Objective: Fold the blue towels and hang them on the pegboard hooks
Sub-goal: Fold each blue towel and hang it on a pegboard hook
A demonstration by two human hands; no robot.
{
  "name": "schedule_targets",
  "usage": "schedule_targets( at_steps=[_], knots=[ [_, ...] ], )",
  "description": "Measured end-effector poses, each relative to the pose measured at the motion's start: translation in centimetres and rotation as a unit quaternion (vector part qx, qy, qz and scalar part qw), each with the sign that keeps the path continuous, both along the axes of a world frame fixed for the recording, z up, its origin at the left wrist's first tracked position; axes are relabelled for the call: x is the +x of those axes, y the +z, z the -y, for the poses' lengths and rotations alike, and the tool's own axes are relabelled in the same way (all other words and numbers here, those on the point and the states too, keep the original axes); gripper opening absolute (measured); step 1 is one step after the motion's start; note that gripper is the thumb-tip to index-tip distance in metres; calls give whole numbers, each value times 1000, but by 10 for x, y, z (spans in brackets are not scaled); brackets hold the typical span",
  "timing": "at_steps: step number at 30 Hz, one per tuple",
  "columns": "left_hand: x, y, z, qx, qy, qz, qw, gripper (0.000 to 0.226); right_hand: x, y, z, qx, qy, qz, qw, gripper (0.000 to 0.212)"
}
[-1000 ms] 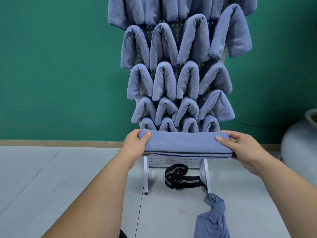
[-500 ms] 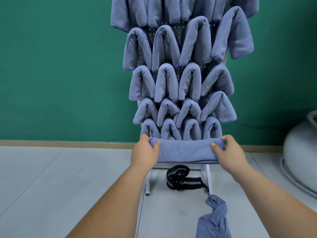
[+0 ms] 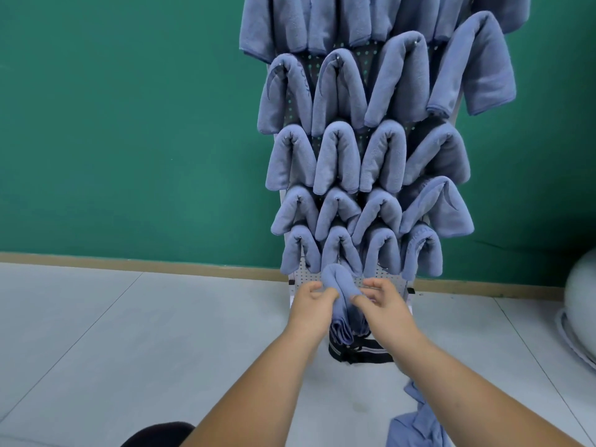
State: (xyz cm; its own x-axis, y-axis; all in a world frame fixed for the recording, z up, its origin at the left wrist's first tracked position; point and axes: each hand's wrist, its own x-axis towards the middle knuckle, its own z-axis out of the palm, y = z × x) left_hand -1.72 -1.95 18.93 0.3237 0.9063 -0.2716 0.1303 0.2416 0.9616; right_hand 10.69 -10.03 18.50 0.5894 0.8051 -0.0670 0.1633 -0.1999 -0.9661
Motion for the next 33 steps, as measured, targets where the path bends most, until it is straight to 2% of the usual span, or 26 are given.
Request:
schedule_targets(
  at_steps=[1,2,5,9,13,17,20,22,25,28,33],
  knots=[
    [-3,-1,-3,-7,1,-6,1000,60,-3,0,-2,-3,3,-19,1000,31],
    [-7,-2,-4,-6,0,-16,1000,54,-4,-2,-5,-12,7,-29,999,32],
    [-18,-13,-9,21,18,-51,998,15,-13,-9,-16,-55,30,-52,997,40],
    [-26,-34,-13,36,9,-30,999,5,-35,-23,-36,-73,57,-2,996,30],
    [-31,-48,-28,38,47,-1,998,12,-48,-46,-65,-63,53,45,996,62],
    [-36,-59,-51,73,71,-19,995,24,-62,-40,-83,-62,41,95,993,36],
    [-35,-67,-70,108,81,-43,990,33,-60,-45,-102,-47,25,98,994,43],
    [-34,-69,-82,135,82,-53,986,37,-56,-49,-115,-45,15,133,990,48],
    [-30,-75,-99,157,83,-61,982,39,-44,-53,-133,-40,17,191,981,39],
    [-24,-79,-115,173,71,-71,980,44,-26,-58,-148,-37,21,205,978,35],
    [-8,-81,-130,225,48,-65,971,47,-1,-74,-158,5,-50,225,973,34]
  ],
)
